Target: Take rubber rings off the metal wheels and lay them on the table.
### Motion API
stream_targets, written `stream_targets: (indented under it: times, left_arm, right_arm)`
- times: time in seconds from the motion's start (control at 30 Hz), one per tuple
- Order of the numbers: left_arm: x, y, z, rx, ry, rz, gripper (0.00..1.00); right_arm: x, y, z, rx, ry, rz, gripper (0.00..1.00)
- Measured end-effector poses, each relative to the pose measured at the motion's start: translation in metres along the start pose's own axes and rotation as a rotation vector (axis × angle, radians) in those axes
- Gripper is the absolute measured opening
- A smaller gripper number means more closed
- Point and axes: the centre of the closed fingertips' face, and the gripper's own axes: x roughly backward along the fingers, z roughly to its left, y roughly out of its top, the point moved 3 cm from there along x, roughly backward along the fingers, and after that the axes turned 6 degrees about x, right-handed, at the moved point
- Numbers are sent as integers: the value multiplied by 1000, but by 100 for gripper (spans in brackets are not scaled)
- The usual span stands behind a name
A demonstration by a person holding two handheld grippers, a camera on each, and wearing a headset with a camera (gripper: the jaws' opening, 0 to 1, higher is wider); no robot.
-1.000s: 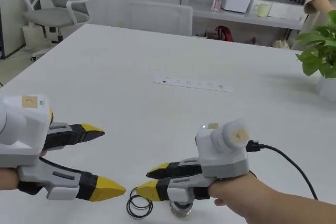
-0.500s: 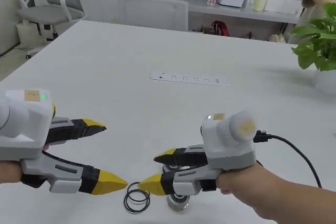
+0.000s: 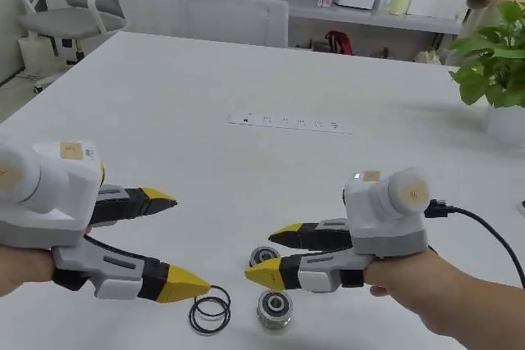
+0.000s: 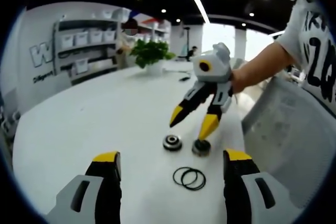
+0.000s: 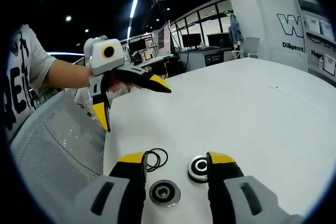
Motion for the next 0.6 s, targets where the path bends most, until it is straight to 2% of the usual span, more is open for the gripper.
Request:
stream_targets:
  times: [0.23,0.6]
  left_arm:
    - [-9,6,5,-2,-4,-7,80]
    - [-27,6,11,1,-9,7,77]
  right_arm:
    - [8,-7,-14,-13,-39,8,42]
    - [14,-26,-28,-27,-76,36,38]
